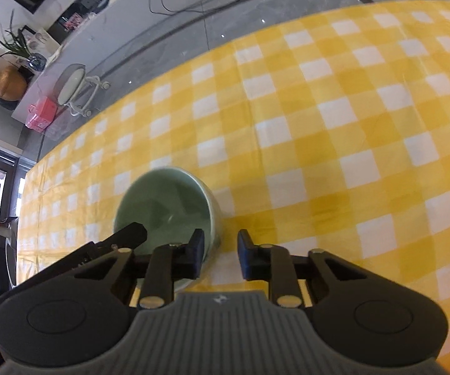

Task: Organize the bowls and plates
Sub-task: 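Move the left tool to the pale green bowl and close on its rim, then lift the green bowl with the left tool and lower it into the blue bowl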

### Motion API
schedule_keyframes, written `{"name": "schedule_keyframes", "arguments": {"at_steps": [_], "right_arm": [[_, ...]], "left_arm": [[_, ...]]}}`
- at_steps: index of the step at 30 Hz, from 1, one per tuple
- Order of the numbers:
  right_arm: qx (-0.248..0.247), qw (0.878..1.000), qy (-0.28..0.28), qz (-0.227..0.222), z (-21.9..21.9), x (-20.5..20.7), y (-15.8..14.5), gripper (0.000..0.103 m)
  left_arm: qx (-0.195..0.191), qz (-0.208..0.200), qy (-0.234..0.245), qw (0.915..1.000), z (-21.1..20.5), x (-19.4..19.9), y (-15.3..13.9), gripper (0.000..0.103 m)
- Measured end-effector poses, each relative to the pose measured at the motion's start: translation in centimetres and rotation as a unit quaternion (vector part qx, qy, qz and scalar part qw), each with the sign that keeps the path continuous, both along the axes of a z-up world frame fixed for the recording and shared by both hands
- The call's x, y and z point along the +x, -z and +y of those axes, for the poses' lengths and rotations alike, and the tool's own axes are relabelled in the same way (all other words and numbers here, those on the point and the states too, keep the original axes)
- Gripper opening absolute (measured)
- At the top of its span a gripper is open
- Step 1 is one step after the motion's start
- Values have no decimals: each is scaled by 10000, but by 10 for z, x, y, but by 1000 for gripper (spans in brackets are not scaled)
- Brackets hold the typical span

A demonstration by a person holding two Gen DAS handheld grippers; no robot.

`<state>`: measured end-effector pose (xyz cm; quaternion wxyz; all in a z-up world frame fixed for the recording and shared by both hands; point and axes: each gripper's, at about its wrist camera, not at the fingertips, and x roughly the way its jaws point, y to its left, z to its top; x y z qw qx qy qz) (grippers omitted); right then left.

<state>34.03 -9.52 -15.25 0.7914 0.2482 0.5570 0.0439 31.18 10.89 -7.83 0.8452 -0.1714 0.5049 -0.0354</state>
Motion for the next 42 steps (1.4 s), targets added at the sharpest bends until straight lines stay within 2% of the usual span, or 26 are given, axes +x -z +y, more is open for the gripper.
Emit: {"name": "schedule_keyframes", "arguments": {"at_steps": [4,13,19,25,33,42], "right_arm": [[29,10000,-85,-30,2,3,3,12],[-277,9995,-156,-91,10,-4,-2,9],[-252,9992,-233,-216,4,-25,-22,9],[-15,9994,-281,-225,-9,-64,-45,8],[205,9987,-350,-293,-45,-138,-79,9],[97,9980,-341,-520,-98,-218,-120,9]], "left_arm": [[183,50,-37,9998,-5,0,4,9],[203,105,-2,9997,-6,-7,-1,8],[84,109,-52,9999,-6,-30,-21,8],[198,199,-68,9996,-18,-65,-51,8],[205,78,84,9997,-48,-120,-95,9],[111,47,573,9983,-104,-177,-127,9]]}}
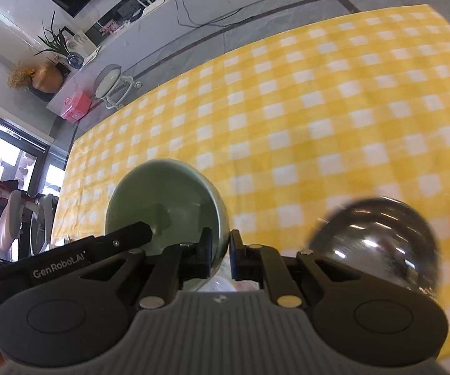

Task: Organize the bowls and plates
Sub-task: 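Lift the green bowl with the left tool and lower it into the blue bowl, then open the left tool to release the green bowl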

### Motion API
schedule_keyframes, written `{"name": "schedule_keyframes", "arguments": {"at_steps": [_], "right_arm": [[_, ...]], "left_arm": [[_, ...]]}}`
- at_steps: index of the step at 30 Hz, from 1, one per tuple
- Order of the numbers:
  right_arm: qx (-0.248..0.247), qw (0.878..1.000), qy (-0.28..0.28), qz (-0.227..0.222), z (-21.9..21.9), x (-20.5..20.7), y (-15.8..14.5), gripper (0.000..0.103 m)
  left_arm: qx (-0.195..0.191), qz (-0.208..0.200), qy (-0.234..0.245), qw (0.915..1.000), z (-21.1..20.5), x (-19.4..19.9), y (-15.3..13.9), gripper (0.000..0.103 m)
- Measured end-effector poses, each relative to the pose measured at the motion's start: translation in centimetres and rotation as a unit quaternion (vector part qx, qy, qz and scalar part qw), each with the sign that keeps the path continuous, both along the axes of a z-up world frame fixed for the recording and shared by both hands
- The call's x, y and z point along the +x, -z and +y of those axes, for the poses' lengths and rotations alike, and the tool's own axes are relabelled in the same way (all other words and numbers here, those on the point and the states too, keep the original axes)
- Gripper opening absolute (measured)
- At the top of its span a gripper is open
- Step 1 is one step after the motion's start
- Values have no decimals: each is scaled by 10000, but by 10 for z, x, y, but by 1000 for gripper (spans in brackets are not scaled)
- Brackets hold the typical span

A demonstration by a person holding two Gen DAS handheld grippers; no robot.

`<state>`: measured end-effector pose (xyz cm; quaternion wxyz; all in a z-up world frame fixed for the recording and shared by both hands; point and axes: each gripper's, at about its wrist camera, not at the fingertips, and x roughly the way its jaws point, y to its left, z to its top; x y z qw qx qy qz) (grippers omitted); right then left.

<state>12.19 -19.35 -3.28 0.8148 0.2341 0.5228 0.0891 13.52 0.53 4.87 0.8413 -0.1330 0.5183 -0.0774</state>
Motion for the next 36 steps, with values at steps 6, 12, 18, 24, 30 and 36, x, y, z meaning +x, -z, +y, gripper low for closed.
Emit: {"name": "schedule_keyframes", "arguments": {"at_steps": [6,12,18,24,30,36], "right_arm": [[-312,9992,-235,81,-49,-27,-22,9],[-756,9960,-413,256,-85,-37,-21,8],[-876,9938,-500,475,-95,-35,13,6],[-1104,9898,-720,548,-90,-24,29,6],[-1350,9857,-833,566,-84,-15,38,7],[-1655,9814,-854,469,-74,-18,48,8]], "left_arm": [[-132,119,503,9986,-45,-22,-7,10],[-90,354,850,9957,-88,-26,8,11],[-21,790,824,9935,-101,-19,32,11],[183,1016,905,9905,-107,-14,46,11],[335,1112,995,9882,-111,-9,55,11],[562,1152,1141,9852,-118,-9,67,11]]}}
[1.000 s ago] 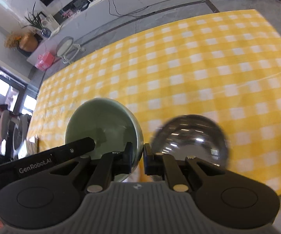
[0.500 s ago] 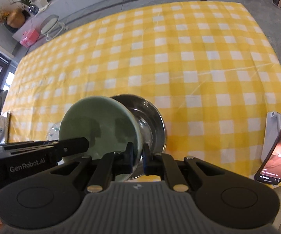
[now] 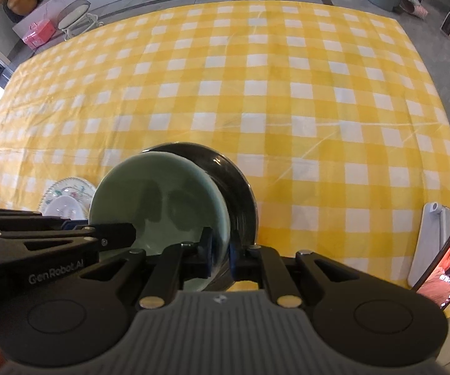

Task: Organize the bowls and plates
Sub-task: 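Open the left tool to release the green bowl, then close both tools on the rim of the nested bowl stack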

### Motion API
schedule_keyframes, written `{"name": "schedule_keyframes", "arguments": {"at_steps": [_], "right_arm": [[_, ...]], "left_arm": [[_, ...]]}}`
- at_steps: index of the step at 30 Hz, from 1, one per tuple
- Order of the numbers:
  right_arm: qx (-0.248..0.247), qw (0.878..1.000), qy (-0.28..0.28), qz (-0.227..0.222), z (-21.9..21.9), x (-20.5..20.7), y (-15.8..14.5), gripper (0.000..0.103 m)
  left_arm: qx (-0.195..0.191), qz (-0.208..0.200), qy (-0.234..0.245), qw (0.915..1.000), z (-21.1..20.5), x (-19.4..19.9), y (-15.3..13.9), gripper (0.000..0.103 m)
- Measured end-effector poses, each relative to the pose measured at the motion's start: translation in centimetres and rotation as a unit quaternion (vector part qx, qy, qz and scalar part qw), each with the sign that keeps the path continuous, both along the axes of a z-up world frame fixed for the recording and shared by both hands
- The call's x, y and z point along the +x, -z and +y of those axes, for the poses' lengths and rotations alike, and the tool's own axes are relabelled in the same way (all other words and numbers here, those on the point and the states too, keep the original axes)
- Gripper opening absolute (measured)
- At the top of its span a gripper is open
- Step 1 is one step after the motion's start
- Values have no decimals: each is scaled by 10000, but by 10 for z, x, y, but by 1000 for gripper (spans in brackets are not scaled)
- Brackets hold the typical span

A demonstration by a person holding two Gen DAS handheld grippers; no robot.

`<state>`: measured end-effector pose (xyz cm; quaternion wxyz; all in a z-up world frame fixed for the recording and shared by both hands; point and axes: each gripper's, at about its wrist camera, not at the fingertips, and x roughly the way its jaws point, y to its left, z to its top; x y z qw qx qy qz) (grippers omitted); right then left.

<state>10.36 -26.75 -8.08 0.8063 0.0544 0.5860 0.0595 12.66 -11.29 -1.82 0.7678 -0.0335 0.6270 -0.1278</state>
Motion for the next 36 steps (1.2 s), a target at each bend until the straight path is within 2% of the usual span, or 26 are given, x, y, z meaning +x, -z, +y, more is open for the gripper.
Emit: {"name": "schedule_keyframes", "arguments": {"at_steps": [10,14,15,22,23,28,33,34,36], "right_arm": [[-306,9986,59,-430,6,-6,5,7],[-481,9972,50,-574,9,-8,6,8],[-472,9970,44,-607,10,-9,6,11],[-416,9965,82,-724,10,-12,1,12],[-417,9962,69,-767,11,-13,-1,17],[-441,9934,62,-1060,10,-17,-19,26],[-164,9895,222,-1418,-2,-22,-35,42],[-116,9885,288,-1481,-5,-23,-36,44],[-6,9868,426,-1560,-9,-24,-36,53]], "left_arm": [[-75,47,21,10000,-1,6,6,13],[-136,6,-19,9999,1,6,5,18],[-135,-5,-21,9999,1,6,4,18],[-223,-125,37,9997,4,6,-5,28],[-217,-161,36,9996,4,6,-7,28],[-274,-489,193,9982,8,0,-23,33],[-327,-1143,438,9919,15,-13,-43,49],[-313,-1262,482,9903,16,-15,-44,51],[-218,-1437,536,9879,17,-19,-43,56]]}}
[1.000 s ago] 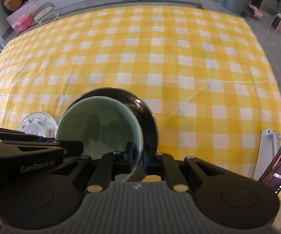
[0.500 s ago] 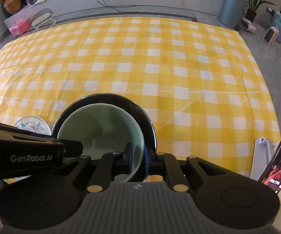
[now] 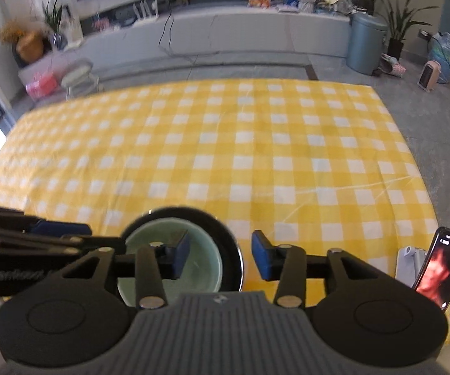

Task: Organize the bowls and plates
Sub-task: 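Close both tools on the rim of the nested bowl stack, then carry the nested bowls with both tools over the painted plate stack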

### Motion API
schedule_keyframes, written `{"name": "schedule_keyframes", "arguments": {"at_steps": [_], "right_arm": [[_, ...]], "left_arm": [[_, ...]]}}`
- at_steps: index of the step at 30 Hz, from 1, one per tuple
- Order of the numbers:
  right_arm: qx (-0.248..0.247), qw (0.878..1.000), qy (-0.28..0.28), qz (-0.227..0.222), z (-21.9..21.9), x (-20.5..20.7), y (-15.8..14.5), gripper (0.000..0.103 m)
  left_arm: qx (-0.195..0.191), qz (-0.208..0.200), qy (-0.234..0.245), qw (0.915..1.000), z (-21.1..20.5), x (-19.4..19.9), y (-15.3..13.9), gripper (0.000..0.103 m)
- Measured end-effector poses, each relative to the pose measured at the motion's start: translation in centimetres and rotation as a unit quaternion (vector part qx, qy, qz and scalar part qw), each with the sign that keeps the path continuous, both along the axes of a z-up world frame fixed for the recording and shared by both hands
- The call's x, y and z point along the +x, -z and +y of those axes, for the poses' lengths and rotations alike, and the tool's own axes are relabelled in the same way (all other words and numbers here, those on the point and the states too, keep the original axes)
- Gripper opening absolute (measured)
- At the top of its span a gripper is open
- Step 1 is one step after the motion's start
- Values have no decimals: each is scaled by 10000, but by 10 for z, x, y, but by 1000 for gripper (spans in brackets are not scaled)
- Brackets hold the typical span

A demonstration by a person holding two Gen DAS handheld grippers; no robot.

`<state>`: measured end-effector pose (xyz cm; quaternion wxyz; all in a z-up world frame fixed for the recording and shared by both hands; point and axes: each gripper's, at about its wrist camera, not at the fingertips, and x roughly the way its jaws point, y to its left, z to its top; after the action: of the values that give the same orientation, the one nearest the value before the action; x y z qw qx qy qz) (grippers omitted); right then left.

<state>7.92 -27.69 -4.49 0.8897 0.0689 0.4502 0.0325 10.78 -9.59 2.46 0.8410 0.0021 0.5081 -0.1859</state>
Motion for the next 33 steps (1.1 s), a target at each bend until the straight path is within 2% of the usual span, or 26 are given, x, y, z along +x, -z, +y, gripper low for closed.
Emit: {"name": "schedule_keyframes", "arguments": {"at_steps": [6,8,15,18,27,33], "right_arm": [[367,9991,186,76,-7,3,26,64],[497,9984,217,151,-9,6,38,71],[1282,9896,421,498,-25,10,75,71],[1433,9872,385,586,-25,8,83,71],[1745,9806,476,754,-29,15,98,70],[2273,9649,774,1063,-46,18,113,67]], "left_arm": [[51,-251,-214,9994,8,-5,18,63],[-11,-232,-337,9992,11,-6,26,64],[-510,117,-711,9961,21,-3,55,67],[-778,237,-898,9926,27,-4,64,67],[-1455,541,-1335,9788,40,-6,87,68],[-1794,782,-1527,9687,43,-6,100,67]]}}
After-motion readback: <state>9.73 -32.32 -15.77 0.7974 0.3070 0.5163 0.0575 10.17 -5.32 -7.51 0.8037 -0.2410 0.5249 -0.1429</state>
